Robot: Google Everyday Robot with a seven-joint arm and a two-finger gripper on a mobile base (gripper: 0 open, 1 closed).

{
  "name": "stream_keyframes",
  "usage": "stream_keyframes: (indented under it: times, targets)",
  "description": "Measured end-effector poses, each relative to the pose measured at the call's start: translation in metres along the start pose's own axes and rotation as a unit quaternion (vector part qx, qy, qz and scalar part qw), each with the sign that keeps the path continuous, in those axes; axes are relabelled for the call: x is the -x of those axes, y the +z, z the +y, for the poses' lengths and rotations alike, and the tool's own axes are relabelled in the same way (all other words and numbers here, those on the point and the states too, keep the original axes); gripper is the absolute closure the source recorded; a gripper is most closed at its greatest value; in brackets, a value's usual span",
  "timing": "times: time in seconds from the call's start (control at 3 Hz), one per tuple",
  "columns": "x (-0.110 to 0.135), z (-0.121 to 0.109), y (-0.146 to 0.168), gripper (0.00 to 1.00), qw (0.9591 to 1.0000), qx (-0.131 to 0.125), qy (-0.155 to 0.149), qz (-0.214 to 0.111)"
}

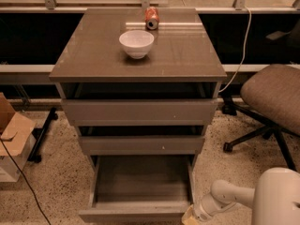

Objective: Close bottom drawer

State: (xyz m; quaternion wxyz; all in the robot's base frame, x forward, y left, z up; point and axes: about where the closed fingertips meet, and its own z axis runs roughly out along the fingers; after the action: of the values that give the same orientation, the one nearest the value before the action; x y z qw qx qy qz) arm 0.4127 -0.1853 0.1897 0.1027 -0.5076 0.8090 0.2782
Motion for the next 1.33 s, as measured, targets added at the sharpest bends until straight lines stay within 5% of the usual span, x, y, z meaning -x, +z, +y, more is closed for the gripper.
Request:
stream_keyframes:
  times: [0.67, 1.33]
  targets:
    - [0.007, -0.005, 0.007, 1.0, 0.9999, -0.013, -0.003, -0.005]
    - [0.05, -0.04, 0.02, 1.0, 0.996, -0.041, -0.056, -0.057]
